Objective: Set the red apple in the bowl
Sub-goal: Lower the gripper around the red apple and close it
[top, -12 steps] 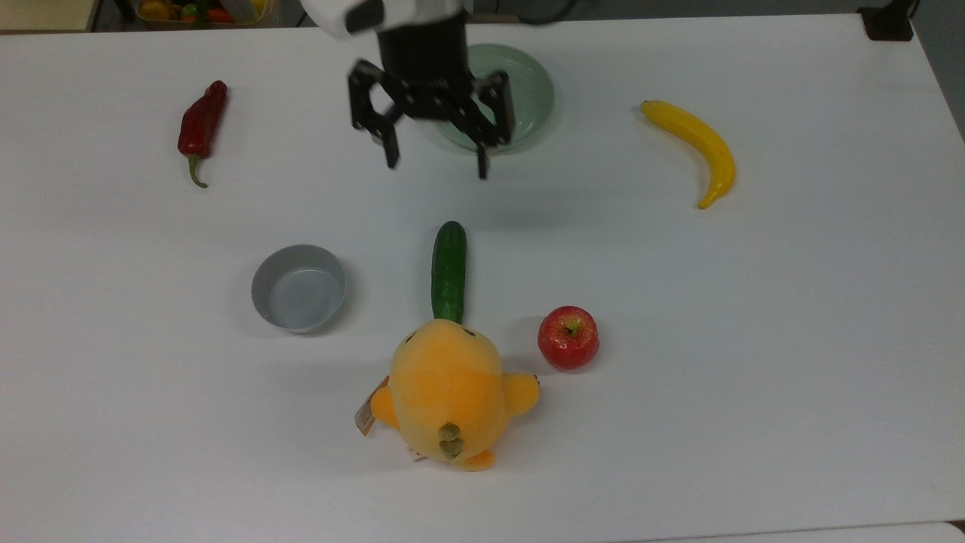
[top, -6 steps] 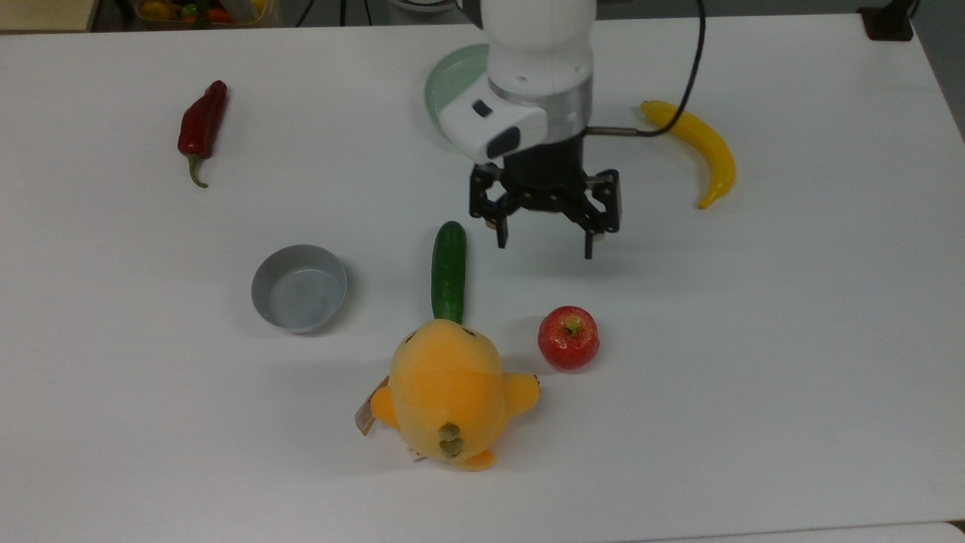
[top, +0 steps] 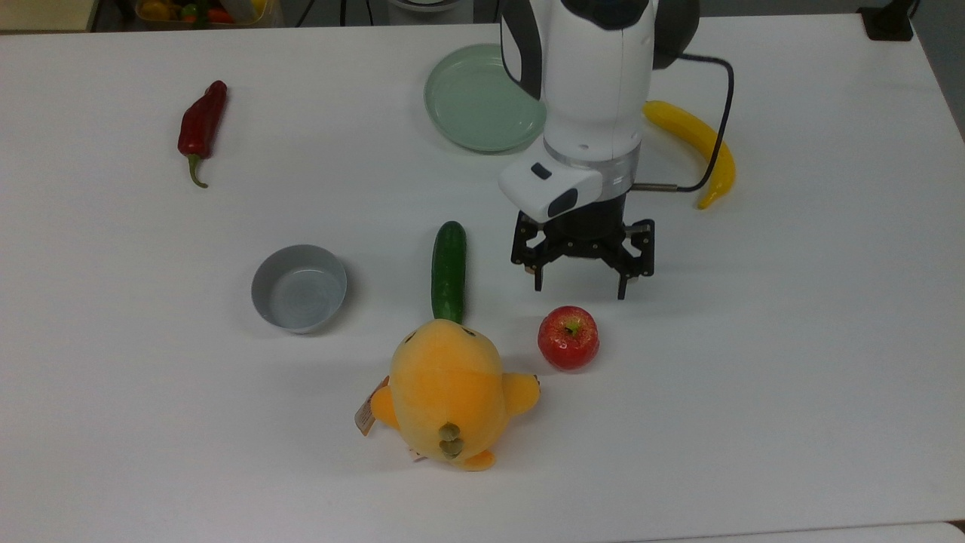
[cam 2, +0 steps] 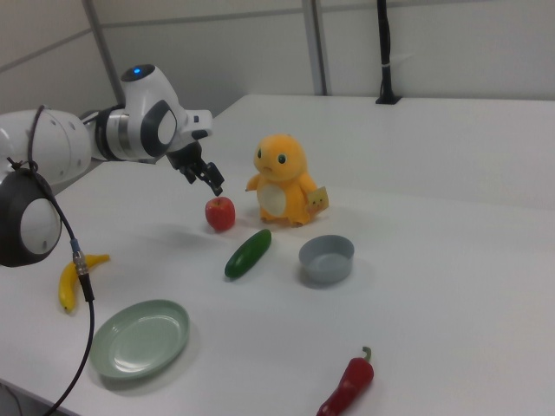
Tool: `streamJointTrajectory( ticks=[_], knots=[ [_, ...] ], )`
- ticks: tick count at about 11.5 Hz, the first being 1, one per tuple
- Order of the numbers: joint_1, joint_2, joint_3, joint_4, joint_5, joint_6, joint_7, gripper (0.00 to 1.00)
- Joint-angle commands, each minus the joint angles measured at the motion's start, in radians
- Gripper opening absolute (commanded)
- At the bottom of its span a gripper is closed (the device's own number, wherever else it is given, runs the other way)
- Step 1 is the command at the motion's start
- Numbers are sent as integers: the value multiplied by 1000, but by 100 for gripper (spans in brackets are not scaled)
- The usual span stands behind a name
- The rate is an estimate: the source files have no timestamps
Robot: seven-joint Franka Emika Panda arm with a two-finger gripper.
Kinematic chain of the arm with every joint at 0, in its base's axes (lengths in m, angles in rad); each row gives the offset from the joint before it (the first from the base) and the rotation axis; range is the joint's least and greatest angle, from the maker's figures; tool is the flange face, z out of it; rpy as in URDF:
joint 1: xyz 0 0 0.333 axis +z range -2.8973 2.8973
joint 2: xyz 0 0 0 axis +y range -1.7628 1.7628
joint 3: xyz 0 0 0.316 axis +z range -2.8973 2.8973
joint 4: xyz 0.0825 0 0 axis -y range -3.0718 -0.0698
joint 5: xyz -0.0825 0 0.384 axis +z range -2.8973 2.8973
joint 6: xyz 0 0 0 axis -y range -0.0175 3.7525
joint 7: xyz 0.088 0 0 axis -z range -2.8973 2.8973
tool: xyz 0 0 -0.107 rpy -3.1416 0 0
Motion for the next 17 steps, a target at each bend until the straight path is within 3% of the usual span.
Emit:
streamJointTrajectory(
  ticks=[1, 13, 15, 16, 17],
  knots=[
    [26, 94, -39, 86, -36, 27, 30, 100],
    [32, 173, -37, 87, -103, 87, 31, 100],
    [38, 173, -37, 87, -115, 87, 33, 35],
    [36, 173, -37, 87, -115, 87, 31, 27],
    [36, 173, -37, 87, -117, 87, 31, 27]
  ],
)
